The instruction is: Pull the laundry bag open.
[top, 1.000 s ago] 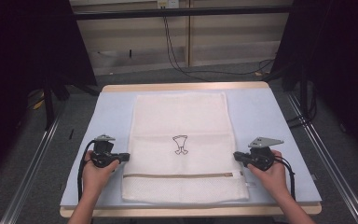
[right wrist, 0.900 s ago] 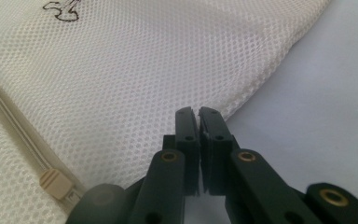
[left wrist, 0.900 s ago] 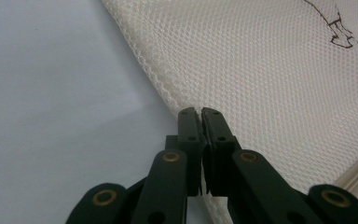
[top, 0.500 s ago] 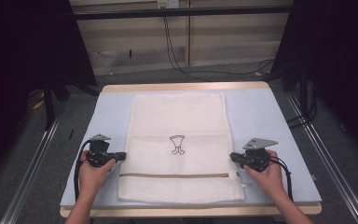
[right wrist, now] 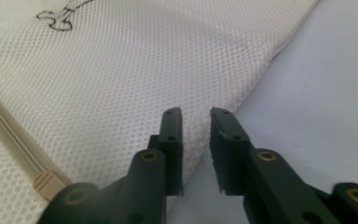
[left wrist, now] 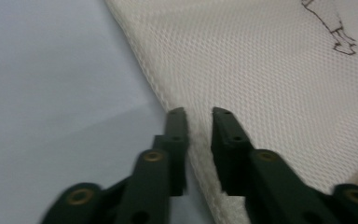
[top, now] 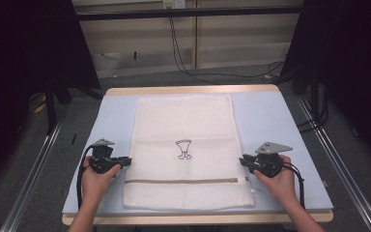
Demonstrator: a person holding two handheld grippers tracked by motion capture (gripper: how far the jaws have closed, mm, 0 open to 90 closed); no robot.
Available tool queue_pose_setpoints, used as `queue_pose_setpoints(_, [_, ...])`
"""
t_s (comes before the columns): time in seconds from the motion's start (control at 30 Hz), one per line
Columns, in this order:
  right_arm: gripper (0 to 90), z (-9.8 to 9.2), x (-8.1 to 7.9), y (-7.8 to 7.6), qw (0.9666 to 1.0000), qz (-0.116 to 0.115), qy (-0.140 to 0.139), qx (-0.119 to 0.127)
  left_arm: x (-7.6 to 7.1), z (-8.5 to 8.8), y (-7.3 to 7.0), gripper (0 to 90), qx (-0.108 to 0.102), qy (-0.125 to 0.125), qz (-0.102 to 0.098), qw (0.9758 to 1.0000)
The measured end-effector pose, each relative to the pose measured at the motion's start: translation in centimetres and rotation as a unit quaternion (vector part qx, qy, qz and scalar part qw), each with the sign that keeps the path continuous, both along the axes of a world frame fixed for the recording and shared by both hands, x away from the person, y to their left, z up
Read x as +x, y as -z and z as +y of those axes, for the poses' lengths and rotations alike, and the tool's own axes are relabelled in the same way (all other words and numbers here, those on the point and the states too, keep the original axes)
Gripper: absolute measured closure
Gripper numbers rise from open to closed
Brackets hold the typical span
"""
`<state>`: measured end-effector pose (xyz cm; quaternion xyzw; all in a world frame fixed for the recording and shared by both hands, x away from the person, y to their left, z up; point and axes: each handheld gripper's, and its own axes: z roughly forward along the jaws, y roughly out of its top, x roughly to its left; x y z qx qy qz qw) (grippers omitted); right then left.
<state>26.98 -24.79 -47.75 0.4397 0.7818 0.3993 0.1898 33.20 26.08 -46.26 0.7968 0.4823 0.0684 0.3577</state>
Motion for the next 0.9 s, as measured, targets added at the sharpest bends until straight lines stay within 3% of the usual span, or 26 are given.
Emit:
queue_pose_setpoints(0.03, [72.4, 0.0, 0.0, 0.0, 1.0000, 0.000, 0.000, 0.000, 0.0, 0.0, -0.1, 66.9, -0.002, -0.003, -0.005, 1.0000])
queue_pose_setpoints(0.07, [68.1, -0.2, -0.1, -0.2, 0.9999, -0.003, 0.006, 0.015, -0.2, -0.2, -0.4, 54.4, -0.011, -0.018, -0.015, 0.9997])
queue_pose_setpoints(0.1, [68.1, -0.2, -0.1, -0.2, 0.9999, -0.003, 0.006, 0.015, -0.2, -0.2, -0.4, 51.9, -0.011, -0.018, -0.015, 0.9997])
queue_pose_setpoints(0.3, [68.3, -0.3, -0.7, -0.5, 0.9998, -0.012, -0.009, 0.012, -0.3, -1.1, -1.2, 41.3, -0.008, 0.003, -0.018, 0.9998])
queue_pose_setpoints(0.43, [71.3, -0.1, -1.2, -0.8, 0.9995, -0.025, -0.018, 0.007, -0.4, -2.1, -1.4, 32.9, -0.012, 0.015, -0.034, 0.9993])
queue_pose_setpoints(0.47, [71.5, -0.1, -1.3, -0.8, 0.9994, -0.027, -0.022, 0.008, -0.4, -2.3, -1.5, 31.7, -0.003, 0.026, -0.037, 0.9990])
queue_pose_setpoints(0.5, [74.6, -0.1, -1.6, -0.9, 0.9992, -0.033, -0.024, 0.003, -0.4, -2.8, -1.7, 31.7, -0.007, 0.041, -0.041, 0.9983])
queue_pose_setpoints(0.53, [75.6, -0.2, -1.7, -0.9, 0.9990, -0.035, -0.029, 0.002, -0.4, -2.8, -1.7, 31.5, -0.007, 0.041, -0.041, 0.9983])
queue_pose_setpoints(0.6, [79.5, -0.3, -1.9, -0.8, 0.9989, -0.034, -0.032, 0.000, -0.5, -3.6, -2.0, 29.3, -0.020, 0.043, -0.055, 0.9974])
queue_pose_setpoints(0.73, [87.8, -0.5, -2.5, -0.9, 0.9986, -0.033, -0.042, 0.003, -0.5, -4.4, -2.1, 30.2, -0.038, 0.060, -0.064, 0.9954])
queue_pose_setpoints(0.9, [90.0, -0.6, -2.9, -1.1, 0.9986, -0.032, -0.042, 0.006, -0.6, -5.2, -2.5, 32.0, -0.047, 0.052, -0.052, 0.9962])
